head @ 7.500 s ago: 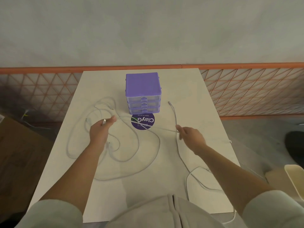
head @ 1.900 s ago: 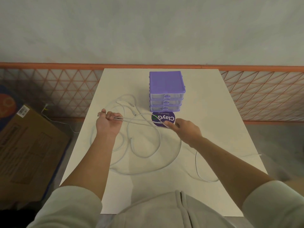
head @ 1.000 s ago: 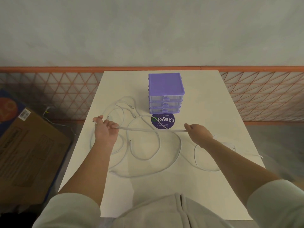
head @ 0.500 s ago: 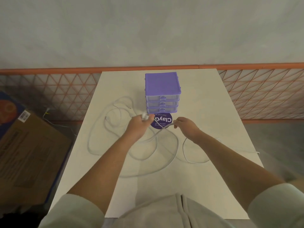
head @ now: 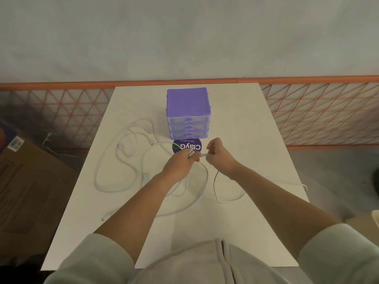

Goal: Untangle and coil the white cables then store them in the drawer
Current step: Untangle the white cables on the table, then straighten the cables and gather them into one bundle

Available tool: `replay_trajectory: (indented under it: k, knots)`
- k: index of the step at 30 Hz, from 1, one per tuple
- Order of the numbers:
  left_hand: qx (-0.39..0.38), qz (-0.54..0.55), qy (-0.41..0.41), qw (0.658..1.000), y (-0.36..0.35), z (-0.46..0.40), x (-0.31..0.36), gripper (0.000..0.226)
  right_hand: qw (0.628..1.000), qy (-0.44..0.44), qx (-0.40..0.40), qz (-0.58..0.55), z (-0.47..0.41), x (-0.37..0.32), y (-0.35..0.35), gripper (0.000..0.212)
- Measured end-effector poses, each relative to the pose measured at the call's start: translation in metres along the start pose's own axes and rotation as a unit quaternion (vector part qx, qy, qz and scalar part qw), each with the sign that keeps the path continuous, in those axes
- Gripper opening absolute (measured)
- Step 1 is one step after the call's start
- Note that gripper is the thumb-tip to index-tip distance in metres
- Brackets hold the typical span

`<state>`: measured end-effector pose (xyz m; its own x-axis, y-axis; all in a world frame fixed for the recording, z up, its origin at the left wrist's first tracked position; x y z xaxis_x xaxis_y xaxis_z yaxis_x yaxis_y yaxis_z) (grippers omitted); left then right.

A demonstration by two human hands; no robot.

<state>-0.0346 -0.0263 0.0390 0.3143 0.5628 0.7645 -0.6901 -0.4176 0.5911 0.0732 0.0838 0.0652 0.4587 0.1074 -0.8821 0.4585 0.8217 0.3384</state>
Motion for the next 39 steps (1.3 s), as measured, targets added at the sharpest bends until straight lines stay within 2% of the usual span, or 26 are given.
replay_trajectory:
  k: [3,6,8,10,12,14,16,19,21,22,24,26,28,30,32,34,37,39]
  knots:
    - [0.000,0.039,0.035,0.999,-0.005,0.000,0.005,0.027,0.984,0.073,0.022,0.159,0.003,0.008,-0.001,0.031]
    - [0.033,0.039,0.041,0.998,-0.003,-0.001,0.005,0.029,0.908,0.175,0.144,0.351,0.002,0.029,0.000,0.032]
    - [0.054,0.048,0.035,0.997,0.001,-0.002,0.002,0.028,0.873,0.187,0.236,0.384,0.004,0.042,0.006,0.033]
    - [0.067,0.061,0.036,0.995,0.003,-0.003,0.001,0.027,0.875,0.152,0.275,0.368,0.007,0.050,0.015,0.029]
    - [0.075,0.067,0.038,0.994,0.002,-0.001,0.001,0.031,0.902,0.086,0.246,0.343,0.011,0.052,0.022,0.026]
    - [0.082,0.068,0.039,0.994,0.000,0.001,0.002,0.031,0.935,0.022,0.184,0.303,0.013,0.051,0.026,0.019]
    - [0.094,0.057,0.042,0.993,0.000,0.001,0.001,0.030,0.952,-0.006,0.146,0.267,0.014,0.050,0.031,0.010]
    - [0.104,0.060,0.058,0.991,0.001,-0.001,-0.001,0.035,0.953,-0.014,0.123,0.275,0.017,0.047,0.047,0.011]
    - [0.111,0.073,0.068,0.989,0.001,-0.001,0.000,0.050,0.946,-0.032,0.112,0.301,0.021,0.048,0.057,0.009]
    - [0.114,0.084,0.072,0.987,0.001,-0.001,0.001,0.049,0.948,-0.042,0.108,0.297,0.023,0.052,0.059,0.010]
    - [0.114,0.106,0.076,0.985,-0.002,0.001,0.004,0.032,0.953,-0.068,0.097,0.279,0.029,0.056,0.057,0.038]
    - [0.108,0.123,0.075,0.984,-0.006,0.006,0.010,0.027,0.949,-0.105,0.094,0.284,0.036,0.055,0.049,0.069]
    - [0.106,0.141,0.078,0.981,-0.011,0.011,0.014,0.028,0.939,-0.120,0.108,0.304,0.039,0.053,0.044,0.075]
    - [0.105,0.157,0.086,0.978,-0.014,0.015,0.019,0.029,0.949,-0.125,0.105,0.268,0.038,0.054,0.043,0.057]
    - [0.112,0.164,0.088,0.976,-0.016,0.018,0.021,0.028,0.970,-0.116,0.100,0.188,0.033,0.056,0.045,0.036]
    - [0.128,0.168,0.094,0.973,-0.016,0.017,0.021,0.026,0.986,-0.100,0.083,0.101,0.030,0.058,0.051,0.025]
    - [0.154,0.161,0.098,0.970,-0.016,0.015,0.018,0.028,0.995,-0.094,0.010,-0.009,0.033,0.053,0.065,0.020]
    - [0.175,0.147,0.102,0.968,-0.017,0.015,0.017,0.029,0.995,-0.086,-0.036,-0.029,0.036,0.049,0.076,0.020]
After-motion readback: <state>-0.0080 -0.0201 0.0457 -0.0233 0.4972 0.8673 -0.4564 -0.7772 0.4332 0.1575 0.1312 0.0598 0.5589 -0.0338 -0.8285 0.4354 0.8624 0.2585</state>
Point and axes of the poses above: each hand's wrist, its own z-axis away from the middle knuckle, its own y-axis out of the back of the hand, x = y × z, the point moved 1 cm from there along -z, towards the middle knuckle, and after that the axes turned 3 degrees about x, right-handed, at the moved point
